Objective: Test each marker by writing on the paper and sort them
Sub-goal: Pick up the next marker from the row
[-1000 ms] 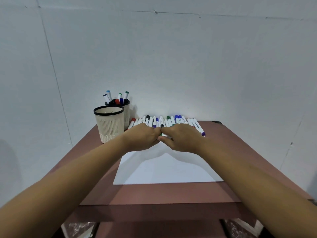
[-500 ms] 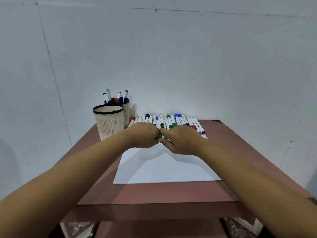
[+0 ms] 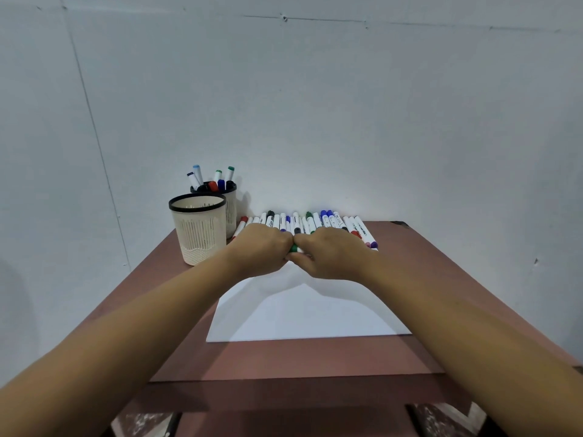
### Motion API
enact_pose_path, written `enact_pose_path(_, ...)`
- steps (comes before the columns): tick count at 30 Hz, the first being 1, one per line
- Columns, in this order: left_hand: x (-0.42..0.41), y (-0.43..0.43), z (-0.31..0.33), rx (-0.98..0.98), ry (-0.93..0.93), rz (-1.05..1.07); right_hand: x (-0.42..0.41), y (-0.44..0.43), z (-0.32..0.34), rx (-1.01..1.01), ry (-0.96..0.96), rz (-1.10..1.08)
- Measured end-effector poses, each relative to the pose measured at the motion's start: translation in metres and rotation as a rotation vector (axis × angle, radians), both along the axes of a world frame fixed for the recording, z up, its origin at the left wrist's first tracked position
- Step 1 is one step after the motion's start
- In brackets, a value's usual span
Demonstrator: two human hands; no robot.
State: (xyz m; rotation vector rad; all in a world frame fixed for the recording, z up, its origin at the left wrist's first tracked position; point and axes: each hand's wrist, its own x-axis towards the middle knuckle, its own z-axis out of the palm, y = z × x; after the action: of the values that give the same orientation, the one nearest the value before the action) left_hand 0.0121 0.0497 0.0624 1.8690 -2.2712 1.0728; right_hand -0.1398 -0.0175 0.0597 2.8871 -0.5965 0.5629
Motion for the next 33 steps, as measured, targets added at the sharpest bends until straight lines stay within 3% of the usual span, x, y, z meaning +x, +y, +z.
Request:
enact_pose_path(3,0.007,-0.006,-0.003,-0.045,0.086,-0.052,-0.002,0.002,0.005,0.093,-0.013,-0.042)
enact_pose_path(9,0.015,-0.003,-0.001,-0.112,0.104,-0.068,-0.004,-0.002,0.015,-0.043,-0.004,-0.097)
enact_pose_path(12,0.022,-0.003,-0.004,-0.165,0.161,0.005,-0.009,-0.010,0.008,0.022,-0.015,-0.107)
enact_pose_path(17,0.028,-0.009,-0.017,-0.157,0.363,0.255,-0.016,-0.021,-0.004,0.343,-0.087,-0.150)
enact_pose_path(22,0.031,-0.016,-0.032,-0.036,0.609,0.236,-0.024,-0.032,-0.009,0.594,-0.260,-0.088)
enact_pose_path(28,0.026,-0.027,-0.045,0.105,0.730,0.180,-0.029,-0.040,-0.007,1.397,-0.758,0.074)
enact_pose_path(33,0.022,-0.030,-0.053,0.159,0.782,0.146,-0.028,-0.055,-0.025,1.364,-0.859,0.002)
